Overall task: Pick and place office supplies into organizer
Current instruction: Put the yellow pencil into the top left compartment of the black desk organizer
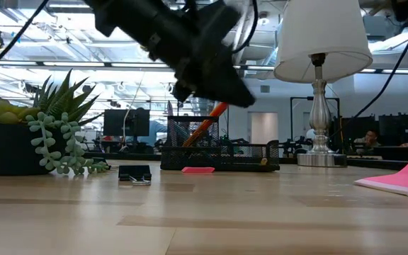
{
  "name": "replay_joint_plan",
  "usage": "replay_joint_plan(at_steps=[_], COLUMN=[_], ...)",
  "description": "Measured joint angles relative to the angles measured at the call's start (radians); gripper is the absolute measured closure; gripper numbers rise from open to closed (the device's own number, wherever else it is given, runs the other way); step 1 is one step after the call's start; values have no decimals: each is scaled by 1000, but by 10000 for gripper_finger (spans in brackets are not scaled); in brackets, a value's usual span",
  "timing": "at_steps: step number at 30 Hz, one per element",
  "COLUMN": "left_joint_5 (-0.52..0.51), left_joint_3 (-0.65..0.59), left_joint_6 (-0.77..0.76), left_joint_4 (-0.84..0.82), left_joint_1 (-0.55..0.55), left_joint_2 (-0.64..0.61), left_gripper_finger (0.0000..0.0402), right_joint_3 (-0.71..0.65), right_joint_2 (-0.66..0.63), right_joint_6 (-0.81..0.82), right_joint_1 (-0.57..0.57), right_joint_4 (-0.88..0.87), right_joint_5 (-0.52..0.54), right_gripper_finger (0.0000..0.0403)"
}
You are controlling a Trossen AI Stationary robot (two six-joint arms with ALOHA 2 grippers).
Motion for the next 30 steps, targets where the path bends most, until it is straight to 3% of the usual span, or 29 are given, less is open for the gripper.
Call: replay_joint_plan(at_steps=[3, 7, 10, 13, 16, 19, 23, 30], left_joint_5=[-1, -14, -80, -184, -275, -340, -411, -465], left_joint_3=[21, 57, 94, 141, 168, 174, 175, 175], left_joint_6=[-59, 50, 165, 220, 231, 254, 262, 259], left_joint_4=[-1, -16, -105, -231, -316, -380, -448, -513], left_joint_1=[-1, -11, -23, -47, -81, -121, -165, -215], left_joint_2=[0, -21, -66, -121, -178, -230, -287, -313], left_gripper_finger=[335, 344, 355, 368, 380, 390, 399, 401], right_joint_3=[0, 0, 0, -1, -1, 1, 1, 0], right_joint_2=[0, 0, 0, 1, 1, 31, 140, 326], right_joint_6=[33, 77, -44, -135, -261, -434, -672, -907], right_joint_1=[-42, -82, -137, -210, -297, -386, -467, -555], right_joint_4=[-7, -75, -177, -222, -166, -56, 88, 225], right_joint_5=[-32, -127, -226, -183, -157, -207, -265, -259], right_gripper_finger=[255, 255, 255, 255, 255, 255, 255, 273])
